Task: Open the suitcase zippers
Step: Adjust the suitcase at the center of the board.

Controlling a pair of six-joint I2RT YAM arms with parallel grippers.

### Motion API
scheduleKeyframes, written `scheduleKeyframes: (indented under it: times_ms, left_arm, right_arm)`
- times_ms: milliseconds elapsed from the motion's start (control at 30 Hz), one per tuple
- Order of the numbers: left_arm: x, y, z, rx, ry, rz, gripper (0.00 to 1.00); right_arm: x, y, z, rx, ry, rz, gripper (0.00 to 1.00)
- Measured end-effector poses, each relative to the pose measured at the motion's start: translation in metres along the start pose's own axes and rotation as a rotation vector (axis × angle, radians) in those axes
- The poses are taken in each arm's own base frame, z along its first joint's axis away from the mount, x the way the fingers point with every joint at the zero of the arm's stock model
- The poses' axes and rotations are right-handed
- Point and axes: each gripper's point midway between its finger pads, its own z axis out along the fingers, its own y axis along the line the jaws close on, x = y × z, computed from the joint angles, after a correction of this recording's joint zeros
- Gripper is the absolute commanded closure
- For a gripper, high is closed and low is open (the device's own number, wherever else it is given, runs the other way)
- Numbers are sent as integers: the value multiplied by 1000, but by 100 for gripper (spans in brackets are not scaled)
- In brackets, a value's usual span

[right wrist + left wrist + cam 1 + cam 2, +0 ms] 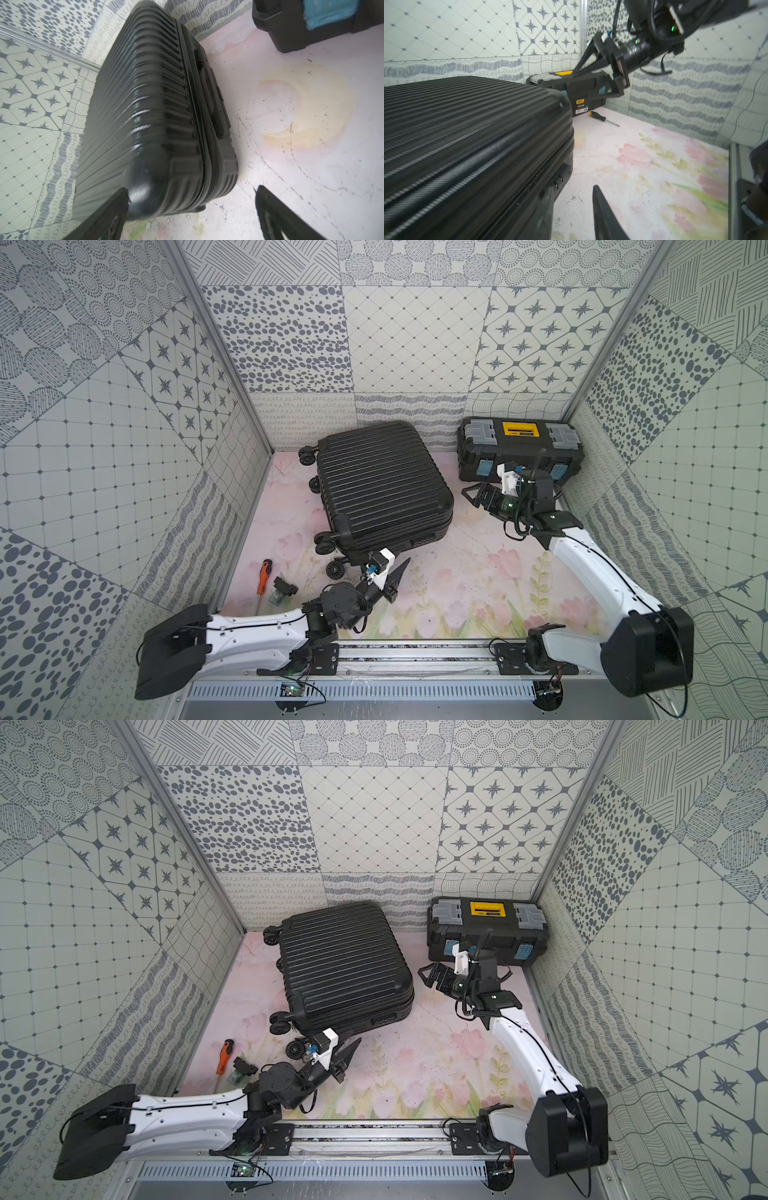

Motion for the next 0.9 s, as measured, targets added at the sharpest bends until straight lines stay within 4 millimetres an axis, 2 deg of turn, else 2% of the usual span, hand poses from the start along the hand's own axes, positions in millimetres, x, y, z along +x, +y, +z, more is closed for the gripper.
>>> scheduleKeyframes:
  times_ms: [133, 267, 400, 533, 767, 900]
  left_arm:
    - [-41, 18, -12, -84, 43, -141, 67]
    - [-49, 39, -32, -172, 148, -222, 71]
    - [-34, 66, -53, -285, 264, -268, 75]
    - [-11, 100, -74, -428, 360, -314, 73]
    - [38, 143, -100, -632, 538, -428, 69]
    - [63, 160, -107, -717, 615, -532, 68]
  right_arm:
    - [-5, -16, 44, 17, 83, 36, 7]
    - [-18, -28, 85, 30, 133, 59, 10]
    - [-26, -33, 117, 37, 165, 37, 13]
    - [-17, -37, 143, 57, 215, -6, 16]
    - [-21, -28, 155, 37, 207, -88, 38]
    - [-18, -25, 159, 44, 198, -142, 44]
